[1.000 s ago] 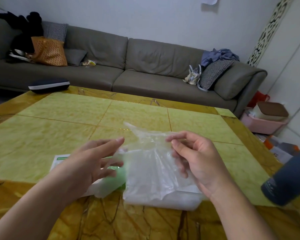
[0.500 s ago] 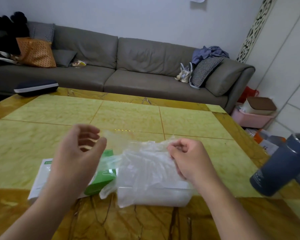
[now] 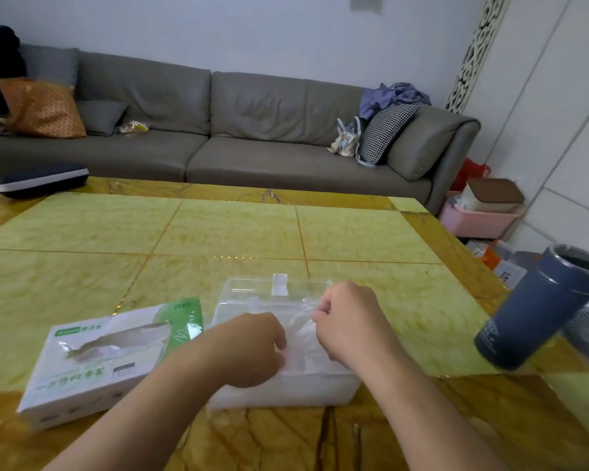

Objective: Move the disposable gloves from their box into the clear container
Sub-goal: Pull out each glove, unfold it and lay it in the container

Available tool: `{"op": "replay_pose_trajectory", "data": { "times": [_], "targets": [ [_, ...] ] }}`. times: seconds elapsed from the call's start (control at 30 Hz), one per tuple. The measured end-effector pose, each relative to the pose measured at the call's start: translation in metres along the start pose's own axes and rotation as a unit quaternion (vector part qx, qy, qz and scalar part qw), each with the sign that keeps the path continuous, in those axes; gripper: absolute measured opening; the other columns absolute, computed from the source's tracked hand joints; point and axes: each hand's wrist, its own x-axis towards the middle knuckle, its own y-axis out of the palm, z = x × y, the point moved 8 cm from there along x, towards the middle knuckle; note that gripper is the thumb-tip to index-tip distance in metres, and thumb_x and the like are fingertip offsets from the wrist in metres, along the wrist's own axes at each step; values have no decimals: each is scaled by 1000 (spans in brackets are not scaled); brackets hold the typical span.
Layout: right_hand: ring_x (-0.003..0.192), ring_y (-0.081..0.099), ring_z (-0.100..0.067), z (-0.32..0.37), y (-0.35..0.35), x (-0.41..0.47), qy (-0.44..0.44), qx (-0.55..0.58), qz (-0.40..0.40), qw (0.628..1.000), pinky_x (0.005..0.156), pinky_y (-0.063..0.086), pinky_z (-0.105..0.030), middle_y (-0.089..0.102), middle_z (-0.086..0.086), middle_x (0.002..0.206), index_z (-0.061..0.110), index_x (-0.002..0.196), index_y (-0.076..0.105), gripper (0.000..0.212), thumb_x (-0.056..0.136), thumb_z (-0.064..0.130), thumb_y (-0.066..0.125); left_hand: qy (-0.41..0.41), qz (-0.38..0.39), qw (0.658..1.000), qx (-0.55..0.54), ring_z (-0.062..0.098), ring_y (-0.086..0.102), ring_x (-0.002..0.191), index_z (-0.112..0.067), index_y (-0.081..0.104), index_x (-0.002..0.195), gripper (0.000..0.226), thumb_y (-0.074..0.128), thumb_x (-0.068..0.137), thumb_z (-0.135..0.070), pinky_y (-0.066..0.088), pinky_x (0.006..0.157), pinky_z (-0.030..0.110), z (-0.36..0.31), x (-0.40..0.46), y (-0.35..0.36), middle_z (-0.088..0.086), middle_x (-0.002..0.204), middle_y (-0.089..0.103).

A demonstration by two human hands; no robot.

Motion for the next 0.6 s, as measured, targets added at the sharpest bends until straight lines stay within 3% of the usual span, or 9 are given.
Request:
{"op": "replay_pose_trajectory", "data": {
  "times": [0.07, 0.17, 0.23, 0.3, 0.37, 0.47, 0.53, 0.6],
  "targets": [
    [41, 44, -24, 1, -1, 0, 6, -44, 8, 999, 32, 37, -31, 51, -5, 64, 12, 61, 42, 34, 89, 1, 58, 2, 30, 999, 11, 10, 65, 103, -33, 59, 140, 48, 64, 92, -32, 56, 93, 31, 3, 3, 2, -14, 118, 69],
    [47, 28, -19, 7, -5, -4, 9, -100, 10, 995, 37, 20, -25, 39, -2, 68, 18, 64, 30, 42, 89, -1, 57, 0, 72, 997, 36, 11, 63, 94, -33, 51, 148, 62, 61, 89, -19, 52, 72, 24, 2, 7, 1, -15, 124, 67],
    [50, 32, -19, 8, -4, -3, 5, -114, 13, 993, 39, 22, -25, 42, -3, 72, 17, 66, 31, 42, 91, 0, 59, 3, 88, 994, 63, 8, 58, 78, -33, 50, 150, 64, 60, 90, -14, 43, 58, 21, -2, 10, 1, -12, 117, 67],
    [54, 44, -20, 8, -4, -3, 3, -123, 18, 992, 40, 27, -26, 49, -5, 77, 15, 68, 37, 38, 93, 1, 62, 3, 77, 993, 92, 6, 52, 67, -37, 52, 147, 63, 60, 90, -12, 38, 52, 20, -4, 13, 0, -12, 95, 61],
    [60, 53, -23, 10, -8, -7, 7, -127, 18, 992, 42, 31, -27, 53, -6, 80, 14, 71, 41, 33, 92, 0, 62, 12, 47, 992, 118, 9, 58, 74, -37, 57, 141, 57, 64, 89, -15, 43, 58, 22, -6, 15, 0, -13, 89, 57],
    [67, 57, -24, 27, -28, -18, -22, -151, -25, 988, 53, 46, -32, 54, -3, 82, 16, 75, 44, 26, 93, 7, 60, 33, 9, 991, 130, 19, 66, 96, -32, 65, 129, 46, 74, 85, -27, 54, 76, 30, -5, 17, 1, -7, 105, 67],
    [79, 59, -22, 48, -43, -28, -76, -134, -69, 986, 67, 53, -35, 54, 2, 92, 18, 87, 50, 11, 94, 15, 57, 42, -1, 991, 131, 20, 67, 95, -30, 66, 116, 35, 76, 82, -31, 57, 78, 33, -5, 16, 1, -6, 99, 67],
    [83, 56, -16, 67, -45, -37, -123, -68, -70, 988, 71, 54, -34, 53, 5, 94, 18, 92, 52, 7, 90, 11, 53, 50, -6, 989, 141, 22, 65, 87, -25, 60, 89, 16, 73, 82, -32, 58, 78, 36, -8, 15, 1, -7, 84, 61]
  ]
}}
